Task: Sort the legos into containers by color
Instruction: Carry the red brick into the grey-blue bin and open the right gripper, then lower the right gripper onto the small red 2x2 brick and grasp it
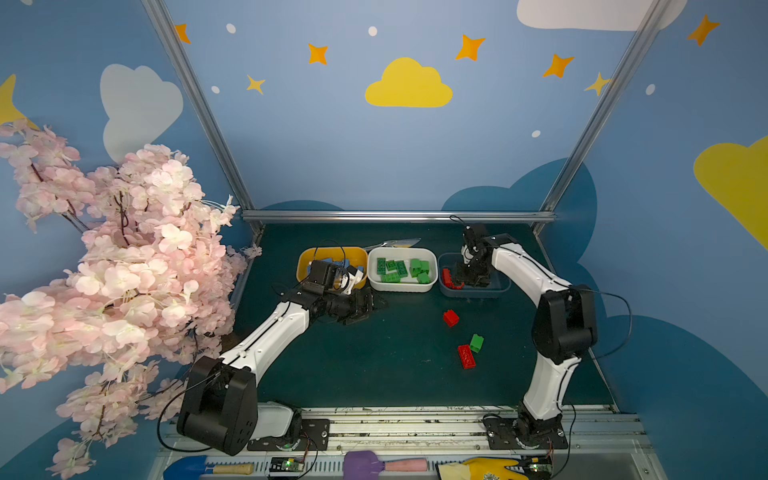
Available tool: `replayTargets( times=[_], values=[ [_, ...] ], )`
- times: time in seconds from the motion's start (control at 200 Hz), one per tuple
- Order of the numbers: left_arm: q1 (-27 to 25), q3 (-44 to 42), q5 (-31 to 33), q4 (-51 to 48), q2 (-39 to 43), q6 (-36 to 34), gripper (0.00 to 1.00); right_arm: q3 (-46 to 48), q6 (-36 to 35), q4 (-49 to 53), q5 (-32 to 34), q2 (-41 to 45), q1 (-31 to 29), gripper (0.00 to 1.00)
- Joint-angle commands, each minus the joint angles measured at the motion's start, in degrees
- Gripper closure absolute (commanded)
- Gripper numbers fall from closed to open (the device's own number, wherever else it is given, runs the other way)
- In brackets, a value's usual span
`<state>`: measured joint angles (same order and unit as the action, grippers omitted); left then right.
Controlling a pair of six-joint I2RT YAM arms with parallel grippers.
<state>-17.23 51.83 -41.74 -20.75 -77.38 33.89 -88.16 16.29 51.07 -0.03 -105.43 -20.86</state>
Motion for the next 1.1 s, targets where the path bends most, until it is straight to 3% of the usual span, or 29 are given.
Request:
replayTargets(
  times=[0.0,0.14,0.385,0.551,0.891,1.021,1.096],
  values=[
    [-0.1,-0.7,-0.3,-1.1,1.1,-1.0,0.0,7.6,-2.6,-2.7,0.0,6.8,-4.1,0.37],
    [-0.1,-0.7,-0.3,-1.9,0.8,-1.9,0.0,17.2,0.0,-6.8,-1.2,12.2,-6.5,0.34],
    [-0.1,-1.1,-0.4,-1.8,0.6,-2.0,0.0,25.1,-7.4,-13.9,0.9,12.4,-9.1,0.35],
    [-0.1,-2.2,0.0,-1.1,0.8,-1.7,0.0,23.0,-12.2,-14.1,2.6,8.6,-9.1,0.37],
    [-0.1,-3.1,0.4,-0.4,0.7,-1.5,0.0,16.8,-14.7,-9.4,3.6,0.3,-9.4,0.43],
    [-0.1,-3.3,0.6,-0.7,0.7,-2.0,0.0,14.9,-13.0,-6.3,4.9,-3.0,-9.5,0.51],
    [0.0,-3.3,0.8,-0.9,0.9,-2.2,0.0,14.7,-12.6,-6.0,5.7,-3.3,-9.9,0.61]
  ],
)
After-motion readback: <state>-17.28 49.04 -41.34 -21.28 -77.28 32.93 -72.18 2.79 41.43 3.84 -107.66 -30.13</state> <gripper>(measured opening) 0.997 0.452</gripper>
